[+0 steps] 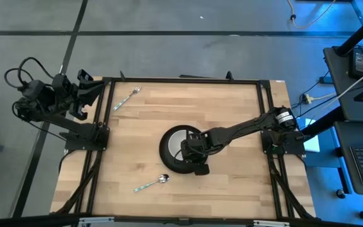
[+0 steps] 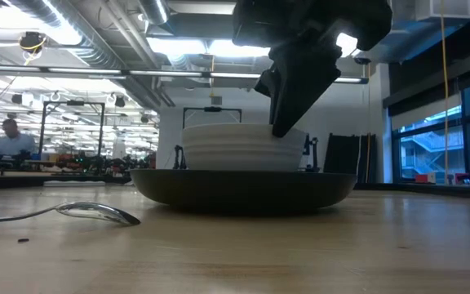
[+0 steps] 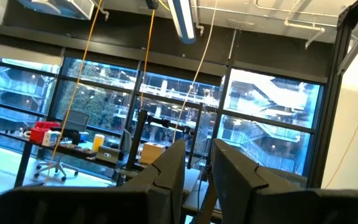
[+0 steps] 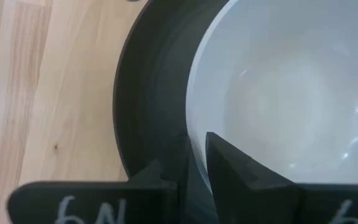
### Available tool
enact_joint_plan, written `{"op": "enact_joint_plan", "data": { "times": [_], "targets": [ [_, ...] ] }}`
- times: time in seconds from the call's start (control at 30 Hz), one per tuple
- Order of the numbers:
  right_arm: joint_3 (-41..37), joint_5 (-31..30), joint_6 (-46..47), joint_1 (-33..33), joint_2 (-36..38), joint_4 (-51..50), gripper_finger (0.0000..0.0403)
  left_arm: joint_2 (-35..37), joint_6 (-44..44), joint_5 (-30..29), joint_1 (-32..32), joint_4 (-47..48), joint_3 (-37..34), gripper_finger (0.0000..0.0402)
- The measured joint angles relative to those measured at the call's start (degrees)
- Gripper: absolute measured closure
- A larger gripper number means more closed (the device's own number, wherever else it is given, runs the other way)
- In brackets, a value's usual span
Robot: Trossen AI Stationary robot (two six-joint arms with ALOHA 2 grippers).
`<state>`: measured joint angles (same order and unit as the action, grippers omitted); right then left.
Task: Set table place
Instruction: Put the white bowl on the black plate, then move the blue fork to the left of the black plate
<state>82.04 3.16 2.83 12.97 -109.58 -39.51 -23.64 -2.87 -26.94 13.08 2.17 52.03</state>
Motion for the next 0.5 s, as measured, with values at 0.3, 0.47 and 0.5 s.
{"op": "enact_joint_plan", "data": {
  "times": [0.3, 0.47, 0.5],
  "targets": [
    [0.89, -0.02, 0.10, 0.00, 0.22, -1.14, 0.0345, 0.00, 0.01, -0.01, 0.00, 0.02, 0.00, 0.0328],
    [3.24, 0.00, 0.13, 0.02, 0.31, -2.96, 0.0345, 0.00, 0.00, 0.00, 0.01, 0.04, 0.00, 0.0328],
    [3.93, 0.00, 0.17, 0.02, 0.31, -3.63, 0.0345, 0.00, 0.00, 0.00, 0.00, 0.04, 0.00, 0.0328]
  ]
}}
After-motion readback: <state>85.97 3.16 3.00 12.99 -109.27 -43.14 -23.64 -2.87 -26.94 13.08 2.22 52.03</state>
